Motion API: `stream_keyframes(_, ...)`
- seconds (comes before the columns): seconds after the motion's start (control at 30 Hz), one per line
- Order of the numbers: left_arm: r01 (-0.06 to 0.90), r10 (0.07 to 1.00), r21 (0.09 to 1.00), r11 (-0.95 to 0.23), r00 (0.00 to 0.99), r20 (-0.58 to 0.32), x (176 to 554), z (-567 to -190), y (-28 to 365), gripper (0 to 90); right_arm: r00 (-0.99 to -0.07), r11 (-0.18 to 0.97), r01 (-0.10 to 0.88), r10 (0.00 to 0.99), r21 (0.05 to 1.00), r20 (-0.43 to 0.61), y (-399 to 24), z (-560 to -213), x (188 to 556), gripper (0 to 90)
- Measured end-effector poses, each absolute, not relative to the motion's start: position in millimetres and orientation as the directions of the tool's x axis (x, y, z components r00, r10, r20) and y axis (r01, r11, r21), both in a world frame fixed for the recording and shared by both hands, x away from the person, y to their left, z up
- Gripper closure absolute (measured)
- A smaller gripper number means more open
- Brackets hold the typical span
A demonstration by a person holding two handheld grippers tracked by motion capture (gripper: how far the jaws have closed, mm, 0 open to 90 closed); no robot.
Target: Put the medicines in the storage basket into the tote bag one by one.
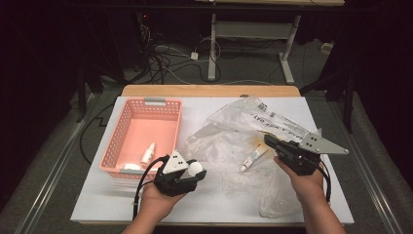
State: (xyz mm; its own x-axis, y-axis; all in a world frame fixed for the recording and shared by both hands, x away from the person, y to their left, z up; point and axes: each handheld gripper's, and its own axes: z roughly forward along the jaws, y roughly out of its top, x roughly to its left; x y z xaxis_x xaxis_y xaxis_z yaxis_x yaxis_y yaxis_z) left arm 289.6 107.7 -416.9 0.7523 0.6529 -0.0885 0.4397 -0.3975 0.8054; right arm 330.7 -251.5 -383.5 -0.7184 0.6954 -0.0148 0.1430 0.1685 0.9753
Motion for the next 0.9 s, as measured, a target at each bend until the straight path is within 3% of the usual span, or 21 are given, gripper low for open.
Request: stream_keyframes(0.9,0.417,0.63,0.806,-0.42,0.773,-0.072,308,-425,72,48.9,-0.724,0.173,0.132,0.689,0.976,-0.024,-247,-382,329,90.0)
